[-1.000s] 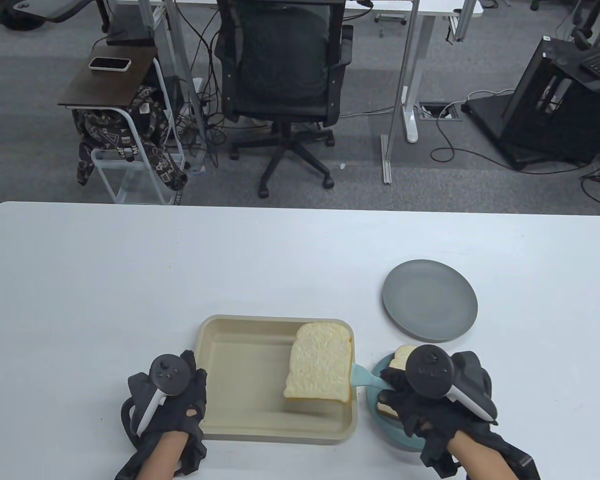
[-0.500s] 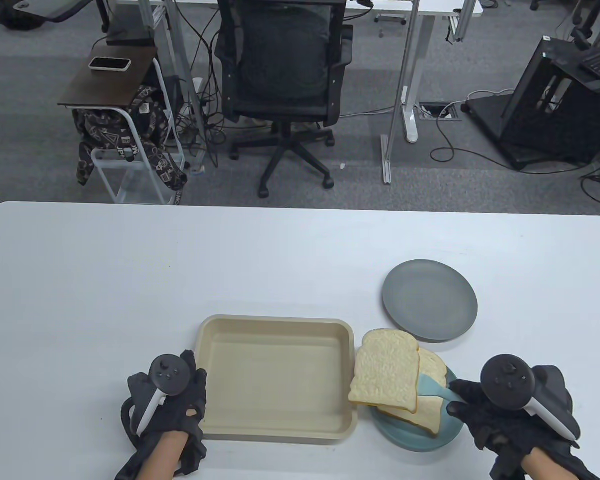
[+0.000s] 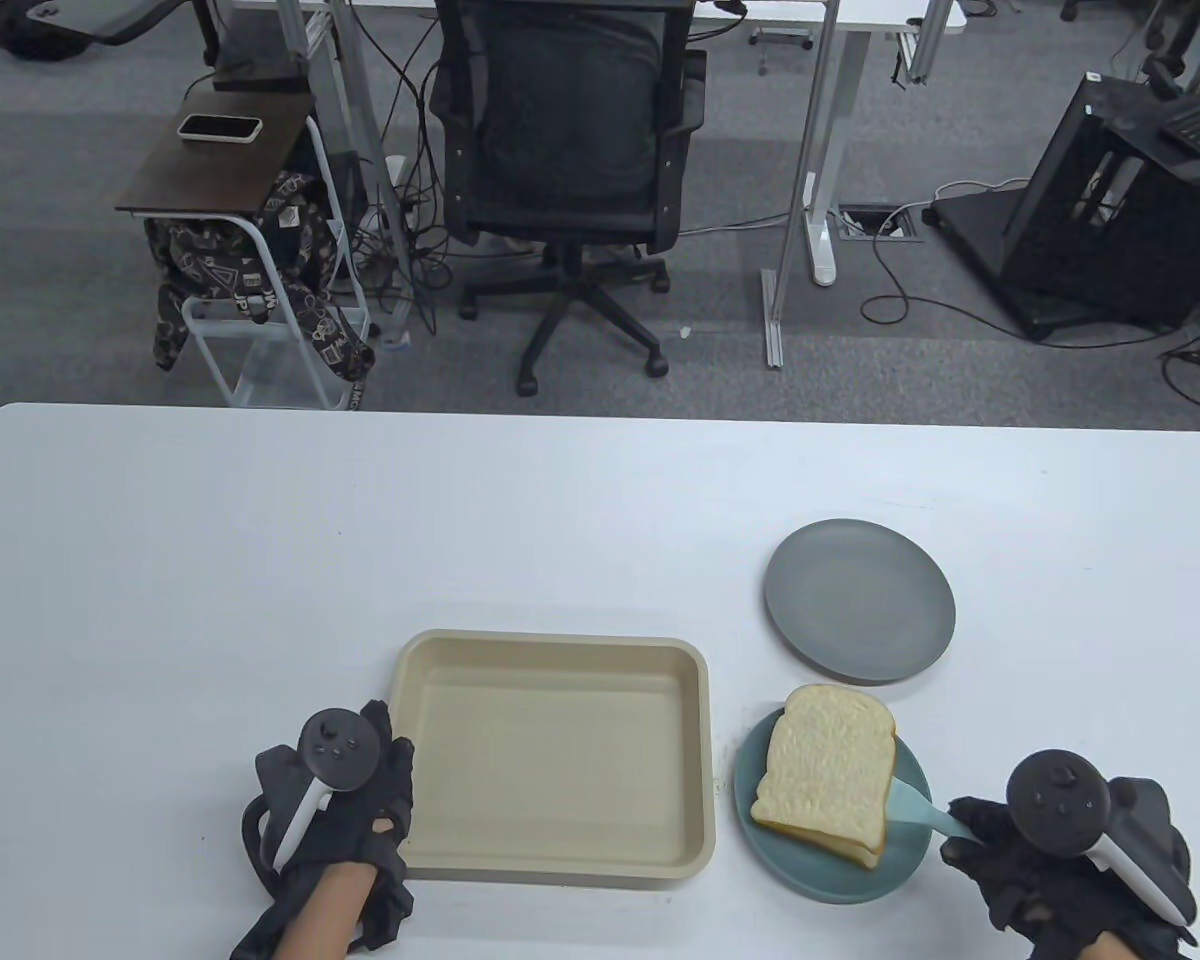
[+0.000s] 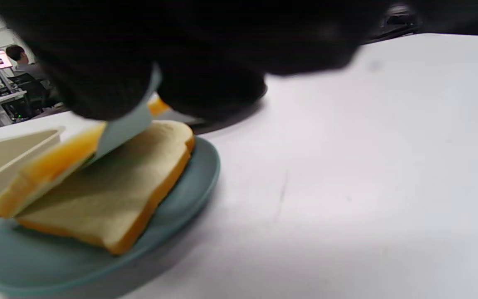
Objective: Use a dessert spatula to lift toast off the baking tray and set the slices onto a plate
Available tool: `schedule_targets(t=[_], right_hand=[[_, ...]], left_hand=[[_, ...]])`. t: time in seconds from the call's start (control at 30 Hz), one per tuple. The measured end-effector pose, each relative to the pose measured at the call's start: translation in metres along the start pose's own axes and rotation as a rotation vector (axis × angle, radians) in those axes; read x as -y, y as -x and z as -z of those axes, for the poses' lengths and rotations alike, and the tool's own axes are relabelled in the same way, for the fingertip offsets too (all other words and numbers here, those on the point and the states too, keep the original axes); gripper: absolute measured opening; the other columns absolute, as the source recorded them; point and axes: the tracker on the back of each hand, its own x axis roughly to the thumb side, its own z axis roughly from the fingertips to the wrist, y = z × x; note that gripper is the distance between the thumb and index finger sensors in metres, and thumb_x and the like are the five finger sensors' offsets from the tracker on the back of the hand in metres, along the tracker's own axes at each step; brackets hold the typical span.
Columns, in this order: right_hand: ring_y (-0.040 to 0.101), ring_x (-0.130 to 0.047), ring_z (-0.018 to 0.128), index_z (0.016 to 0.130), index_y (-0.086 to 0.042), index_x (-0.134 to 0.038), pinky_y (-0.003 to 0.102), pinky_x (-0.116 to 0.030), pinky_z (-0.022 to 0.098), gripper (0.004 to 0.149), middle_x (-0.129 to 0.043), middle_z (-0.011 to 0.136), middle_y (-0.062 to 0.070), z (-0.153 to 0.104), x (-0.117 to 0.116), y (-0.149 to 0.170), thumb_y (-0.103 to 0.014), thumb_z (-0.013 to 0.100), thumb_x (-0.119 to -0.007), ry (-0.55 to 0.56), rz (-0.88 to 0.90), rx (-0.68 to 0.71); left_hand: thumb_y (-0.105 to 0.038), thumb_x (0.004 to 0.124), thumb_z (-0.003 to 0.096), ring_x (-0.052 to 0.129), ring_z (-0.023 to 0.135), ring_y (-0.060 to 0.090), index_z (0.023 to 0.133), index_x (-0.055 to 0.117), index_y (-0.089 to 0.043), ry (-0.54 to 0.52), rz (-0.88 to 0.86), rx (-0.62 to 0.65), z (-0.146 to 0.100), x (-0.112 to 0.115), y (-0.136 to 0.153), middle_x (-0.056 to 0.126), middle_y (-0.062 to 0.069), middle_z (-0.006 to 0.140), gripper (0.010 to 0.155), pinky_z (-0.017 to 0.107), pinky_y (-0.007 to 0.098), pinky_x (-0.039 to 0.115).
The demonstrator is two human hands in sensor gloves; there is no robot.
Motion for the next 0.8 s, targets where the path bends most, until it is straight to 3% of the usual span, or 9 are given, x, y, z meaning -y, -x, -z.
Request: schedule_targets(t=[0.4, 0.8], right_hand=[[0.012, -0.095, -0.001, 0.078, -0.024, -0.088, 0.035, -0.087, -0.006, 0.049, -0.101, 0.037, 0.0, -0.01, 0.023, -0.023, -0.046, 0.034, -0.089, -0.009, -0.218, -0.04], [0.012, -0.095, -0.002, 0.078, -0.023, -0.088, 0.035, -0.087, -0.006, 0.049, -0.101, 0.037, 0.0, -0.027, 0.038, -0.005, -0.045, 0.034, -0.088, -0.063, -0.288, -0.112]], left_hand=[[-0.049, 0.062, 0.06, 0.09, 0.022, 0.016, 0.114, 0.047, -0.019, 0.003, -0.005, 0.001, 0.0, 0.0, 0.0, 0.092, -0.003, 0.052, 0.063, 0.032, 0.043, 0.087], [-0.049, 0.062, 0.0599, 0.09, 0.022, 0.016, 0.114, 0.047, -0.02, 0.005, -0.007, 0.002, 0.0, 0.0, 0.001, 0.092, -0.003, 0.052, 0.063, 0.032, 0.043, 0.087]])
